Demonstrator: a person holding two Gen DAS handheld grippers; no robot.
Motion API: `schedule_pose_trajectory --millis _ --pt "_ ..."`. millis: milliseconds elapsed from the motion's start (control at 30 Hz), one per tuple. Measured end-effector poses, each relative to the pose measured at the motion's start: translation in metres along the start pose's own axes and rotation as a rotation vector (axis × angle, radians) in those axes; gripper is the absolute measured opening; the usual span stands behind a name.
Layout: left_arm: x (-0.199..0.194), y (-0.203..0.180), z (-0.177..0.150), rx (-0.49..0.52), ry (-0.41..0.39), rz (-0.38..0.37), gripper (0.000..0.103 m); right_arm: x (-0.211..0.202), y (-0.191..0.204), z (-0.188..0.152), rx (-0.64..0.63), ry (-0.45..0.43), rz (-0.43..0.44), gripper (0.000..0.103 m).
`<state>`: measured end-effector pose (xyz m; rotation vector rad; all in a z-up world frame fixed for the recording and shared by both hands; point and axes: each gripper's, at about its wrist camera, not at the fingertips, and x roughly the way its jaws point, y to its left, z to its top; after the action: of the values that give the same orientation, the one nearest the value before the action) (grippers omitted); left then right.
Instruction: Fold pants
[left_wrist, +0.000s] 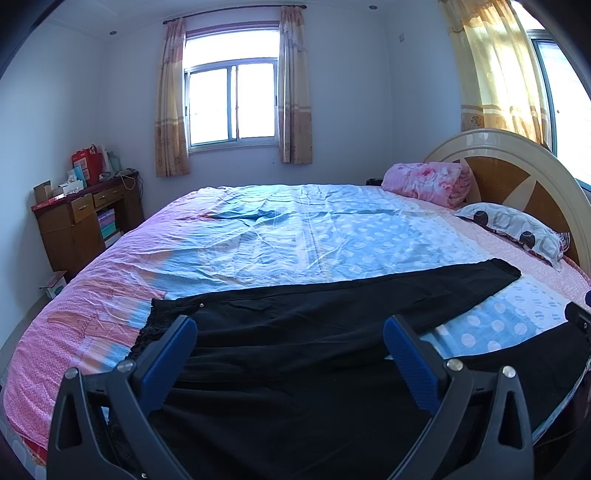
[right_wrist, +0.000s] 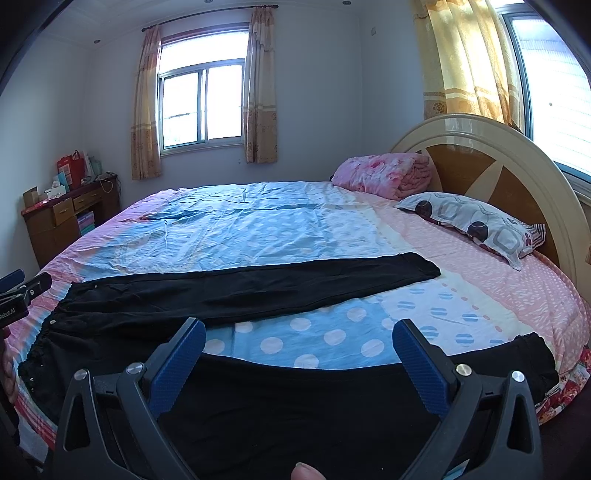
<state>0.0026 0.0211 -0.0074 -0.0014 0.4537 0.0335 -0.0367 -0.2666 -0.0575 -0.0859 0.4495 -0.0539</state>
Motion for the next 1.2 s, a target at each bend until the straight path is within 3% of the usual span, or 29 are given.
schedule_pose_trajectory --millis 867,1067,1200 --pt "0.001 0.0 -0.001 -0.004 0.007 -0.001 0.103 0.003 0.0 -0.001 0.001 0.011 0.002 0.102" --pt "0.017 0.005 -0.005 0.007 0.037 0.009 0.103 0.015 -0.003 -0.002 0.005 0.034 -0.003 0.102" --pt "0.04 0.028 -0.009 0.031 0.099 0.041 0.103 0.028 -0.012 0.004 -0.012 0.051 0.02 0.102"
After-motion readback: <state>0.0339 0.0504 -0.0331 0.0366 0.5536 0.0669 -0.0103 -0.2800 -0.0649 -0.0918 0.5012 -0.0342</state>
